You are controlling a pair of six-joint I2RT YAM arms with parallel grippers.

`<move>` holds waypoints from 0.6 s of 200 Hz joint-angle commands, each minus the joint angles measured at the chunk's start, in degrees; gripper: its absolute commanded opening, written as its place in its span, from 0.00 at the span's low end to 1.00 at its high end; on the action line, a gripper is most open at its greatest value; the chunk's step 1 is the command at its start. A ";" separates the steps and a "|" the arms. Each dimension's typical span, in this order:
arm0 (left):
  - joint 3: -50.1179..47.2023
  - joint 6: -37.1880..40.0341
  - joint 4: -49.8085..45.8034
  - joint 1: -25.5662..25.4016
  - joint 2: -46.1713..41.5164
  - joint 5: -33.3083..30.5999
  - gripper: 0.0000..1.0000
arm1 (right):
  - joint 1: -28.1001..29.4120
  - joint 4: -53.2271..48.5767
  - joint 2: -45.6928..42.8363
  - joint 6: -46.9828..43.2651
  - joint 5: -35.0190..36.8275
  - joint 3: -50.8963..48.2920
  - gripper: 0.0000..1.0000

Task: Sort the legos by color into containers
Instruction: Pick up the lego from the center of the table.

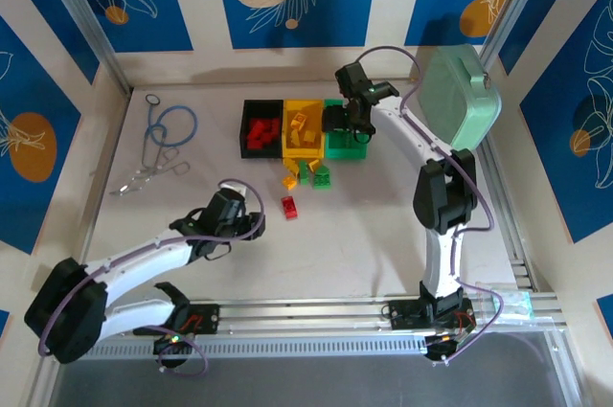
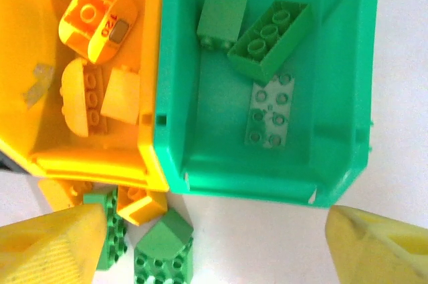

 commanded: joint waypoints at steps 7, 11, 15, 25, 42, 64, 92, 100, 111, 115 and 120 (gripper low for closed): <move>4.64 -1.11 3.72 -1.08 5.35 3.53 0.66 | 1.10 5.66 -6.06 2.67 -0.49 -8.58 0.86; 5.16 -1.22 3.90 -1.18 6.31 3.89 0.66 | 1.20 6.20 -6.84 2.90 -0.55 -9.73 0.86; 5.75 -1.36 4.24 -1.22 7.25 4.20 0.66 | 1.34 6.72 -7.59 3.16 -0.63 -11.23 0.86; 7.00 -1.63 4.94 -1.62 9.32 5.04 0.66 | 1.63 7.87 -9.37 3.72 -0.50 -14.24 0.86; 9.35 -1.91 5.72 -2.44 13.06 5.64 0.67 | 1.91 9.55 -12.07 4.45 -0.32 -19.00 0.86; 12.33 -2.26 6.55 -3.26 18.66 6.19 0.67 | 2.01 11.58 -14.90 5.60 -0.74 -24.24 0.86; 16.90 -3.16 5.69 -4.02 26.17 7.30 0.67 | 2.18 13.70 -17.59 6.61 -1.59 -29.58 0.86; 18.10 -3.40 5.29 -4.40 27.84 7.08 0.67 | 2.25 14.18 -18.44 6.96 -1.78 -30.91 0.86; 19.48 -3.55 4.82 -4.90 29.68 6.27 0.66 | 2.35 14.77 -19.31 7.27 -2.08 -32.53 0.86; 19.95 -3.60 4.72 -5.04 30.29 6.06 0.66 | 2.35 14.91 -19.66 7.43 -2.06 -33.13 0.86; 20.57 -3.65 4.37 -5.20 30.98 5.89 0.66 | 2.42 15.00 -19.98 7.57 -1.94 -33.78 0.86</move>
